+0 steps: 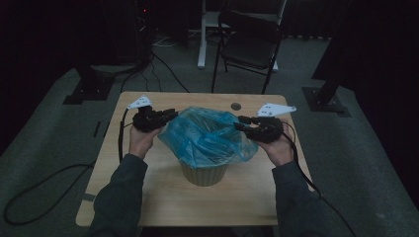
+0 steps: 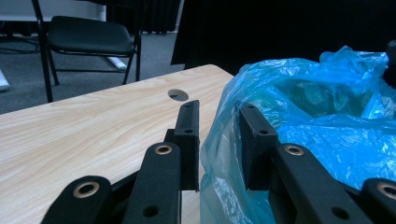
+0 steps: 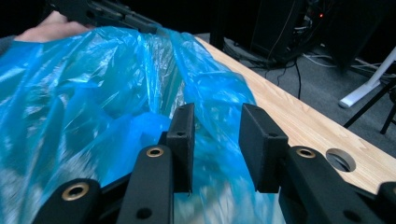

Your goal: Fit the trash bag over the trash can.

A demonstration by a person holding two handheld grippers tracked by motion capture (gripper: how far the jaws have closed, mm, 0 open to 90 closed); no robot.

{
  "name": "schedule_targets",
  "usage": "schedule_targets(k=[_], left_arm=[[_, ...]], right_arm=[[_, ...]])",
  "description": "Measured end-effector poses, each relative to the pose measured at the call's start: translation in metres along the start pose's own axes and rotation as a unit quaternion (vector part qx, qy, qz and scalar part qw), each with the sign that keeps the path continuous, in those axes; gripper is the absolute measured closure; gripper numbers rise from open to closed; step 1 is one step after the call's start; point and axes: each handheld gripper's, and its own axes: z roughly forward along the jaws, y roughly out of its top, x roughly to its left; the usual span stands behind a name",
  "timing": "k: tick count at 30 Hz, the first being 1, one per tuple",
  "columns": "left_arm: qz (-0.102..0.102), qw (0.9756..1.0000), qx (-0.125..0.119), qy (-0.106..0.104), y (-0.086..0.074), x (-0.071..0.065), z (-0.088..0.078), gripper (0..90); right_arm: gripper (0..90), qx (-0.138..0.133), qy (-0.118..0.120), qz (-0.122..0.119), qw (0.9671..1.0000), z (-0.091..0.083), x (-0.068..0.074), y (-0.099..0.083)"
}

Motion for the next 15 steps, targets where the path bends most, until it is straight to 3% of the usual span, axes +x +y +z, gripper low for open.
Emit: schedule_targets(k=[3,10,15], left_arm=[[0.001,1.0000,0.002,-0.004,0.000,-0.001,0.003,72.5],[0.005,1.0000,0.005,-0.004,0.005,-0.003,0.007,73.7],[0.004,1.0000,0.008,-0.003,0.005,-0.003,0.009,76.5]], right_arm=[[66.3,0.010,0.002,-0.007,0.9999,0.009,0.001,0.003],[88.9,0.021,-0.005,-0.003,0.9998,0.021,-0.006,0.010],[90.0,0.026,-0.024,0.014,0.9993,0.026,-0.015,0.010]])
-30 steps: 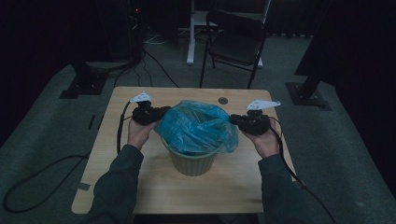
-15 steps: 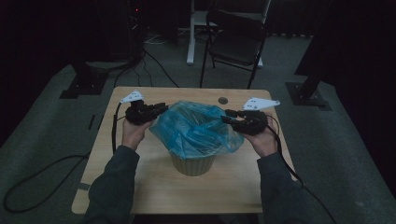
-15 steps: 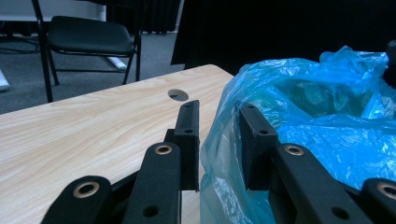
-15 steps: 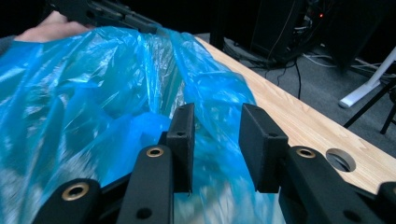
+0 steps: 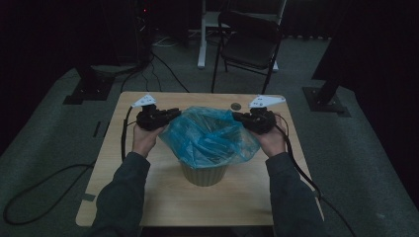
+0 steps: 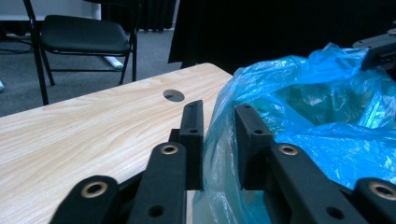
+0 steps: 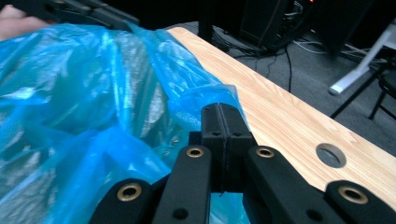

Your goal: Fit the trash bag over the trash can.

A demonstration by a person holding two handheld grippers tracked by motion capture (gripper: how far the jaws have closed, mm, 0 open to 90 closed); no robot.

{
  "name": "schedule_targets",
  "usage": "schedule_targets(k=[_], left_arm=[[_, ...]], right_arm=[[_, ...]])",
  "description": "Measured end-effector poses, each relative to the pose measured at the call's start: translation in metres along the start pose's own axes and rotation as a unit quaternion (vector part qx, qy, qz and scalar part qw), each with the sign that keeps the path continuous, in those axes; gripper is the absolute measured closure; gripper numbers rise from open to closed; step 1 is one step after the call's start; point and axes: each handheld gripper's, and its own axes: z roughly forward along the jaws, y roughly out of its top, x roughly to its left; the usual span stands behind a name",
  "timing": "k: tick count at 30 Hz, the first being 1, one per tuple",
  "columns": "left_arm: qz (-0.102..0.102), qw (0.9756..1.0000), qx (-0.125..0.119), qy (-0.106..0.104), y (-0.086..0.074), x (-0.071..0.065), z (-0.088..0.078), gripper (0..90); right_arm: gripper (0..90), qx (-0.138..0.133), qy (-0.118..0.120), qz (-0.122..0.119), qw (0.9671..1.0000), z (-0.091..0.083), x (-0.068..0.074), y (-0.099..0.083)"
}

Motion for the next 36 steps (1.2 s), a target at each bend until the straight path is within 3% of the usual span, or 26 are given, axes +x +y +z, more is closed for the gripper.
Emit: schedule_targets(k=[12,23,28,32,36], left_arm=[[-0.015,0.9999,0.007,0.004,-0.002,0.006,0.008,84.3],[-0.030,0.9992,0.027,0.006,-0.008,0.010,0.023,85.6],[-0.035,0.9985,0.041,0.008,-0.015,0.011,0.025,85.6],[-0.032,0.9981,0.052,0.003,-0.021,0.011,0.023,84.4],[-0.036,0.9982,0.047,-0.009,-0.025,0.008,0.017,80.8]], right_arm=[[90.0,0.015,-0.026,0.034,0.9990,0.018,-0.017,-0.001],[90.0,0.062,-0.049,0.080,0.9937,0.040,-0.034,-0.010],[90.0,0.082,-0.055,0.077,0.9922,0.042,-0.034,-0.016],[90.0,0.099,-0.045,0.089,0.9901,0.038,-0.034,-0.023],[90.0,0.103,-0.034,0.085,0.9904,0.032,-0.029,-0.029]])
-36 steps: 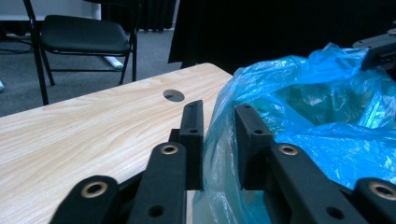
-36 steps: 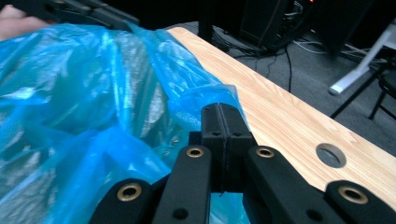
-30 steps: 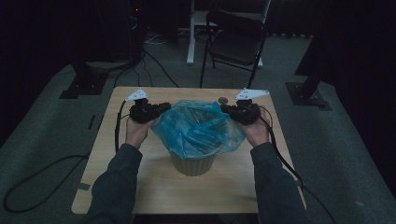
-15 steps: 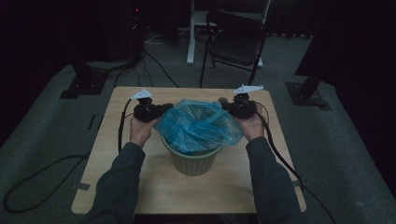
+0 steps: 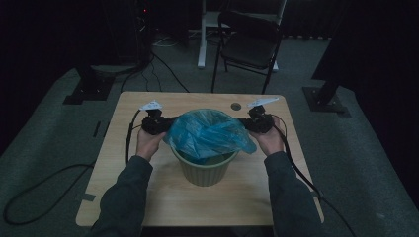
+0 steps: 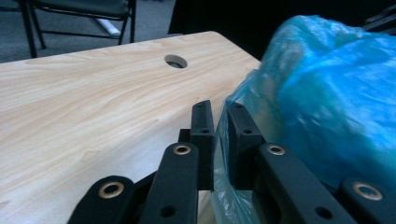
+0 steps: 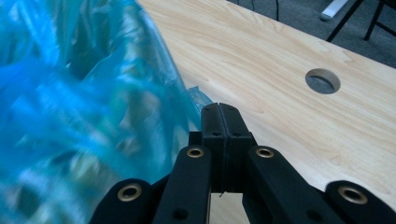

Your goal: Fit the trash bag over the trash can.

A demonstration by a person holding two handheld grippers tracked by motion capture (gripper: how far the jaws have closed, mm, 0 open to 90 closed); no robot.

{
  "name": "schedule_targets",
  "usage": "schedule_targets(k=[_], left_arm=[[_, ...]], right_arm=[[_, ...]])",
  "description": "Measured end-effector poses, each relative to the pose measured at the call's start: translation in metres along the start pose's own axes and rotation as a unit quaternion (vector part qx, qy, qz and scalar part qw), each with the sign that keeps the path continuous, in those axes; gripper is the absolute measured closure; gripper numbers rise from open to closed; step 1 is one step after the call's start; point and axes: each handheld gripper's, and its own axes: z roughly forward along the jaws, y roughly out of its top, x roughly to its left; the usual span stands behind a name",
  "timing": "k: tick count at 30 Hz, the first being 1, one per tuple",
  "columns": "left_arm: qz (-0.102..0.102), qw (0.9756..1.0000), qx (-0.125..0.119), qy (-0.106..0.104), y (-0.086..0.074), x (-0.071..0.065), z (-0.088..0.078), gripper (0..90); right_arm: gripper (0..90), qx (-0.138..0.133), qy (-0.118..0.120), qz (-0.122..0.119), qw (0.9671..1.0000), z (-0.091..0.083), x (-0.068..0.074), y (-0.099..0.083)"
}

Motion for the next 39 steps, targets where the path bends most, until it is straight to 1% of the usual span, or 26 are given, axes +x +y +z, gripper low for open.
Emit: schedule_targets(k=[1,3,4,5,6,9,10,11,12,14,16,18,22,27,29,31,34,36,37,39], left_arm=[[0.000,1.0000,-0.003,0.000,-0.001,0.000,-0.002,78.2],[-0.007,0.9999,-0.014,-0.003,-0.002,0.000,-0.008,73.1],[-0.007,0.9999,-0.014,-0.003,-0.002,0.000,-0.008,70.8],[-0.010,0.9997,-0.021,-0.004,-0.003,0.000,-0.011,70.8],[-0.009,0.9997,-0.023,-0.005,-0.003,-0.001,-0.014,69.1],[-0.005,0.9994,-0.033,-0.006,-0.004,-0.003,-0.022,67.1],[-0.005,0.9994,-0.033,-0.006,-0.004,-0.003,-0.022,66.1],[-0.003,0.9992,-0.038,-0.004,-0.005,-0.005,-0.028,66.1],[-0.003,0.9992,-0.039,-0.005,-0.006,-0.006,-0.030,65.5],[-0.001,0.9992,-0.040,-0.007,-0.009,-0.007,-0.033,64.7],[-0.001,0.9990,-0.043,-0.008,-0.012,-0.007,-0.037,63.9],[0.000,0.9989,-0.045,-0.010,-0.015,-0.009,-0.041,63.4],[0.005,0.9991,-0.040,-0.011,-0.020,-0.012,-0.047,62.6],[0.018,0.9992,-0.030,-0.018,-0.028,-0.020,-0.056,61.1],[0.026,0.9992,-0.023,-0.021,-0.030,-0.024,-0.058,60.9],[0.031,0.9990,-0.020,-0.025,-0.032,-0.028,-0.061,60.5],[0.037,0.9988,-0.016,-0.029,-0.035,-0.033,-0.066,60.3],[0.042,0.9985,-0.013,-0.032,-0.037,-0.036,-0.069,60.2],[0.045,0.9984,-0.012,-0.032,-0.037,-0.038,-0.071,60.1],[0.049,0.9982,-0.009,-0.034,-0.039,-0.042,-0.073,60.2]], right_arm=[[90.0,-0.001,0.002,-0.002,1.0000,-0.001,0.000,-0.002],[90.0,-0.002,0.006,0.000,1.0000,-0.004,0.001,-0.005],[90.0,-0.002,0.006,0.000,1.0000,-0.004,0.001,-0.005],[90.0,-0.004,0.007,-0.002,1.0000,-0.006,0.001,-0.006],[90.0,-0.006,0.009,0.000,0.9999,-0.008,0.001,-0.007],[88.8,-0.006,0.013,-0.008,0.9999,-0.012,0.005,-0.010],[88.8,-0.006,0.013,-0.008,0.9999,-0.012,0.005,-0.010],[86.4,-0.005,0.012,-0.010,0.9999,-0.013,0.006,-0.010],[82.0,-0.008,0.014,-0.014,0.9998,-0.016,0.007,-0.012],[77.7,-0.013,0.011,-0.015,0.9997,-0.021,0.008,-0.015],[74.3,-0.020,0.012,-0.014,0.9996,-0.026,0.009,-0.018],[72.7,-0.027,0.012,-0.018,0.9994,-0.033,0.011,-0.021],[71.6,-0.030,0.012,-0.024,0.9992,-0.040,0.014,-0.024],[71.1,-0.048,0.024,-0.042,0.9977,-0.058,0.027,-0.035],[70.5,-0.049,0.029,-0.050,0.9971,-0.062,0.032,-0.038],[70.3,-0.052,0.031,-0.063,0.9962,-0.067,0.037,-0.043],[68.8,-0.056,0.046,-0.066,0.9952,-0.072,0.040,-0.050],[68.5,-0.056,0.048,-0.066,0.9951,-0.074,0.042,-0.053],[68.3,-0.058,0.053,-0.066,0.9947,-0.075,0.043,-0.055],[67.7,-0.063,0.061,-0.074,0.9934,-0.078,0.046,-0.059]])
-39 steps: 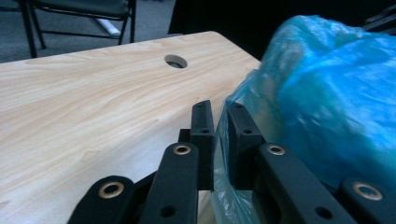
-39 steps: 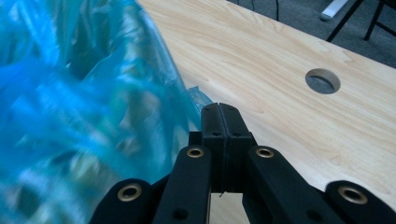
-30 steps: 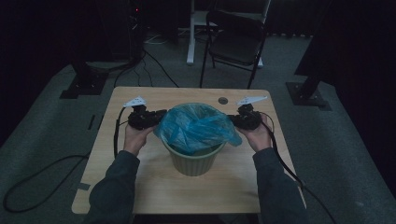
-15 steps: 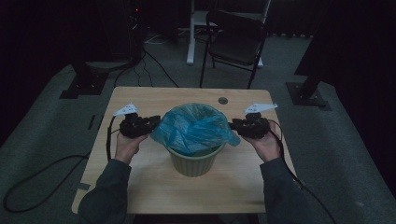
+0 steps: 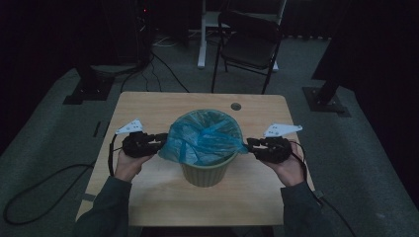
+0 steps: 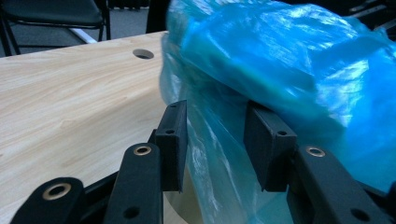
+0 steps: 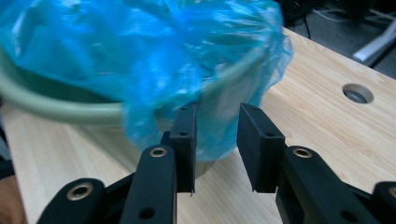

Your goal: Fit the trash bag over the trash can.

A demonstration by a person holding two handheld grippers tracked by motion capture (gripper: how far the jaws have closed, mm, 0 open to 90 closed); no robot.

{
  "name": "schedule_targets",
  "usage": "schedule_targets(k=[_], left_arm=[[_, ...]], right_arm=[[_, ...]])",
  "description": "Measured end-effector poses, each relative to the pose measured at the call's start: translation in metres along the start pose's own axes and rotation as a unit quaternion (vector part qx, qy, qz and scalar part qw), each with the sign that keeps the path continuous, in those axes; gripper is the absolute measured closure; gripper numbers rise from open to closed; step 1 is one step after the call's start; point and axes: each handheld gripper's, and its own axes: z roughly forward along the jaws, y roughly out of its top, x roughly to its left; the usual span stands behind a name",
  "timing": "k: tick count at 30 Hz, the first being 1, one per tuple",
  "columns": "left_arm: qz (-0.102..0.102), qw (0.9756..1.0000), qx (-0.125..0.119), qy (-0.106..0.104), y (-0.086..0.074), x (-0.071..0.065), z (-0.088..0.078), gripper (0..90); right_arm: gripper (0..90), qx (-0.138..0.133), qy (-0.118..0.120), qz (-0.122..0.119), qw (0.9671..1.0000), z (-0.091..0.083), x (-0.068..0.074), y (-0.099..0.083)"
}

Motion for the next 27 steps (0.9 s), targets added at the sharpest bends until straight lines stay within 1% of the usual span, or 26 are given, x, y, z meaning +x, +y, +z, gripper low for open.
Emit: schedule_targets(k=[1,2,3,4,5,6,7,8,9,11,12,17,18,20,21,23,24,25,26,27], left_arm=[[0.001,1.0000,0.001,-0.001,-0.001,-0.002,-0.001,60.1],[0.001,1.0000,0.001,-0.001,-0.001,-0.002,-0.001,59.8],[0.005,1.0000,0.001,-0.005,-0.002,-0.005,-0.003,59.8],[0.007,0.9999,0.002,-0.008,-0.004,-0.008,-0.005,59.5],[0.009,0.9999,0.002,-0.010,-0.005,-0.010,-0.007,59.2],[0.009,0.9999,0.002,-0.010,-0.005,-0.010,-0.007,59.1],[0.011,0.9999,0.002,-0.012,-0.006,-0.012,-0.008,59.1],[0.011,0.9999,0.002,-0.012,-0.006,-0.012,-0.008,58.8],[0.015,0.9998,0.001,-0.014,-0.007,-0.017,-0.013,58.7],[0.016,0.9998,0.000,-0.016,-0.008,-0.018,-0.015,58.6],[0.016,0.9997,-0.003,-0.019,-0.009,-0.021,-0.018,58.5],[0.017,0.9996,-0.004,-0.022,-0.010,-0.023,-0.019,58.4],[0.026,0.9990,0.000,-0.038,-0.012,-0.030,-0.019,57.4],[0.028,0.9988,0.006,-0.038,-0.012,-0.033,-0.016,57.0],[0.030,0.9987,0.009,-0.041,-0.012,-0.034,-0.014,57.1],[0.035,0.9982,0.016,-0.047,-0.013,-0.038,-0.010,59.2],[0.039,0.9979,0.020,-0.048,-0.013,-0.040,-0.008,61.5],[0.043,0.9974,0.025,-0.051,-0.013,-0.042,-0.006,63.8],[0.043,0.9974,0.025,-0.051,-0.013,-0.042,-0.006,65.3],[0.054,0.9967,0.036,-0.048,-0.014,-0.046,-0.003,65.3]], right_arm=[[67.1,-0.003,0.006,-0.003,1.0000,-0.001,0.002,-0.001],[67.1,-0.003,0.006,-0.003,1.0000,-0.001,0.002,-0.001],[66.5,-0.006,0.011,-0.010,0.9999,-0.003,0.005,-0.002],[65.0,-0.010,0.020,-0.025,0.9994,-0.007,0.010,-0.004],[64.2,-0.012,0.025,-0.030,0.9992,-0.008,0.012,-0.005],[64.2,-0.012,0.025,-0.030,0.9992,-0.008,0.012,-0.005],[63.4,-0.014,0.033,-0.035,0.9987,-0.009,0.013,-0.005],[63.4,-0.014,0.033,-0.035,0.9987,-0.009,0.013,-0.005],[60.8,-0.020,0.058,-0.044,0.9972,-0.011,0.016,-0.008],[60.0,-0.020,0.060,-0.045,0.9970,-0.011,0.017,-0.008],[59.0,-0.023,0.069,-0.049,0.9961,-0.010,0.018,-0.008],[57.6,-0.022,0.068,-0.050,0.9961,-0.009,0.019,-0.008],[60.6,-0.023,0.061,-0.054,0.9964,-0.007,0.021,-0.007],[70.7,-0.021,0.049,-0.051,0.9973,-0.006,0.021,-0.007],[76.9,-0.022,0.050,-0.048,0.9974,-0.006,0.021,-0.007],[86.0,-0.023,0.047,-0.048,0.9975,-0.007,0.022,-0.008],[88.6,-0.023,0.050,-0.049,0.9973,-0.007,0.022,-0.009],[89.4,-0.022,0.053,-0.051,0.9971,-0.007,0.023,-0.010],[89.4,-0.022,0.053,-0.051,0.9971,-0.007,0.023,-0.010],[89.8,-0.020,0.056,-0.053,0.9968,-0.007,0.025,-0.010]])
